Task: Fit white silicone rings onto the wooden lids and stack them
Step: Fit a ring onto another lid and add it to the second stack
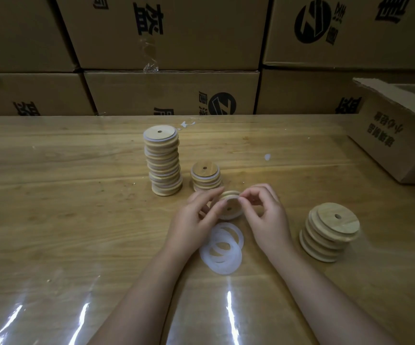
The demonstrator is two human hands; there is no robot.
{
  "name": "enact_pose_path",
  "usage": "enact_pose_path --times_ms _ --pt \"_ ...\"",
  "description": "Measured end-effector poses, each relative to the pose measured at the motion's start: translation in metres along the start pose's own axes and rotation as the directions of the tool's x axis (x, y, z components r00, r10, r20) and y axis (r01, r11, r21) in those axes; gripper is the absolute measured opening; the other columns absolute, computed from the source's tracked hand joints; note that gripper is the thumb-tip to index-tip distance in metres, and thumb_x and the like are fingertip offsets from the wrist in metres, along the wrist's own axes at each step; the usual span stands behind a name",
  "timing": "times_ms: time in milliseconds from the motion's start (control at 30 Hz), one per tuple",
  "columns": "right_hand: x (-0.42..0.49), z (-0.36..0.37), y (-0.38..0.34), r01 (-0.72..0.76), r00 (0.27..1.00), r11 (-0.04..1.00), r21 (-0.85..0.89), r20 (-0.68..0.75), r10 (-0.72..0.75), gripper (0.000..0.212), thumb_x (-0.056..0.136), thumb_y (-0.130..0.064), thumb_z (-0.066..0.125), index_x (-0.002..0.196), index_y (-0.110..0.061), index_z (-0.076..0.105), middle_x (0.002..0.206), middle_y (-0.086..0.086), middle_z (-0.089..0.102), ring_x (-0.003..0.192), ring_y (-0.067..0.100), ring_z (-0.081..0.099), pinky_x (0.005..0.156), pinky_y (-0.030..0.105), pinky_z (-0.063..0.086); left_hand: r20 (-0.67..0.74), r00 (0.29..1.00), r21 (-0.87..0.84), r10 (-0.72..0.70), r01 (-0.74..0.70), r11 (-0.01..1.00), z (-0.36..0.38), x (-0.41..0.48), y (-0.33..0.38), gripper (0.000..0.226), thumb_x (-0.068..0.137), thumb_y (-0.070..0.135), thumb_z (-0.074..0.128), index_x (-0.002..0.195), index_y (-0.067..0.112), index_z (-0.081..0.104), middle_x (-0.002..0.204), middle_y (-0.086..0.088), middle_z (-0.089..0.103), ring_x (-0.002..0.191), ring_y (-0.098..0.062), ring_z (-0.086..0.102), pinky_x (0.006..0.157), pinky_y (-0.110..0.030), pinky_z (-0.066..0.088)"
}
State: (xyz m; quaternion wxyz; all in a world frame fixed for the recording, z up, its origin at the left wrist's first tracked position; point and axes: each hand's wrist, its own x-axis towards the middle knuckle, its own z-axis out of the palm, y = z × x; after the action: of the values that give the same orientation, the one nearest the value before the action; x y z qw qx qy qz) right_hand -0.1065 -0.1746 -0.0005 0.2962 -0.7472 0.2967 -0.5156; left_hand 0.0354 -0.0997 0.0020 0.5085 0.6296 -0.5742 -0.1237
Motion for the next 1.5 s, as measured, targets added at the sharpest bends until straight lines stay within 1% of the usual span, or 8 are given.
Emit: enact_pose_path --times_ms 67,167,267,367,567,900,1233,1500 --pt "-0.0007 0.0010 0.0014 -0.017 1.000 1.000 0.014 0.004 0.017 0.012 0.083 -0.009 0.061 0.084 -0.021 0.059 0.087 -0.011 0.055 0.082 0.005 0.055 0.075 0.015 0.044 0.006 1.000 0.082 0.005 -0.006 0.997 0.0010 -0.0010 0.0005 0.039 0.081 0.036 0.070 0.117 0.027 0.061 0.097 0.019 0.057 0.072 -0.004 0.055 0.068 -0.017 0.046" --pt "-0.0017 0.0010 0.0029 -0.040 0.999 0.999 0.016 0.004 0.040 0.021 0.084 -0.006 0.063 0.085 -0.026 0.057 0.086 -0.012 0.057 0.080 0.003 0.056 0.074 0.011 0.042 -0.032 0.999 0.198 0.006 0.000 0.980 0.0019 -0.0010 0.0016 0.025 0.083 0.027 0.067 0.106 0.027 0.057 0.089 0.021 0.056 0.073 -0.004 0.056 0.066 -0.030 0.050" --pt "-0.0011 0.0007 0.0028 -0.035 0.999 0.999 0.008 0.001 0.035 0.021 0.084 -0.003 0.062 0.088 -0.024 0.059 0.085 -0.011 0.058 0.080 -0.001 0.056 0.073 0.006 0.039 -0.037 0.999 0.230 0.034 -0.024 0.973 0.0015 -0.0019 0.0026 0.010 0.087 0.030 0.061 0.091 0.030 0.052 0.077 0.020 0.053 0.069 -0.003 0.054 0.060 -0.032 0.049" --pt "-0.0004 0.0004 0.0021 -0.042 0.999 0.999 0.007 0.003 0.042 0.020 0.085 -0.002 0.062 0.089 -0.021 0.060 0.085 -0.010 0.058 0.080 -0.002 0.056 0.073 0.005 0.039 -0.032 0.999 0.206 0.025 -0.018 0.978 0.0007 -0.0016 0.0032 0.008 0.090 0.033 0.057 0.090 0.025 0.054 0.081 0.013 0.058 0.071 -0.004 0.055 0.061 -0.034 0.049" --pt "0.0001 -0.0004 0.0011 -0.076 0.997 0.997 0.005 0.009 0.076 0.017 0.085 -0.002 0.062 0.086 -0.019 0.061 0.084 -0.008 0.058 0.080 -0.002 0.055 0.071 0.005 0.039 -0.045 0.999 0.134 -0.007 0.013 0.991 -0.0011 -0.0023 0.0035 0.008 0.092 0.031 0.055 0.094 0.024 0.059 0.086 0.014 0.061 0.075 -0.003 0.056 0.068 -0.034 0.050" --pt "-0.0002 -0.0014 -0.0016 -0.083 0.996 0.997 0.004 0.023 0.083 0.015 0.085 -0.002 0.063 0.085 -0.017 0.063 0.083 -0.006 0.060 0.080 -0.001 0.056 0.071 0.005 0.039 -0.090 0.995 0.104 -0.038 0.047 0.993 -0.0012 -0.0013 0.0024 0.008 0.091 0.028 0.056 0.091 0.021 0.060 0.078 0.013 0.062 0.071 -0.007 0.058 0.065 -0.037 0.050" --pt "0.0002 -0.0018 0.0002 -0.099 0.994 0.995 0.016 0.038 0.098 0.018 0.085 -0.002 0.061 0.083 -0.019 0.060 0.084 -0.010 0.058 0.081 -0.003 0.056 0.072 0.005 0.040 -0.074 0.997 0.077 -0.038 0.044 0.996 -0.0015 -0.0011 0.0016 0.008 0.092 0.026 0.057 0.090 0.019 0.061 0.077 0.011 0.062 0.070 -0.009 0.057 0.066 -0.038 0.050" --pt "0.0012 -0.0018 0.0028 -0.238 0.970 0.966 0.098 0.081 0.230 0.014 0.086 -0.006 0.062 0.084 -0.019 0.062 0.082 -0.003 0.063 0.072 0.000 0.055 0.068 0.009 0.042 -0.092 0.993 0.052 -0.069 0.074 0.996 -0.0006 0.0007 -0.0045 0.004 0.091 0.028 0.057 0.087 0.029 0.058 0.074 0.016 0.062 0.072 -0.002 0.057 0.064 -0.027 0.048"
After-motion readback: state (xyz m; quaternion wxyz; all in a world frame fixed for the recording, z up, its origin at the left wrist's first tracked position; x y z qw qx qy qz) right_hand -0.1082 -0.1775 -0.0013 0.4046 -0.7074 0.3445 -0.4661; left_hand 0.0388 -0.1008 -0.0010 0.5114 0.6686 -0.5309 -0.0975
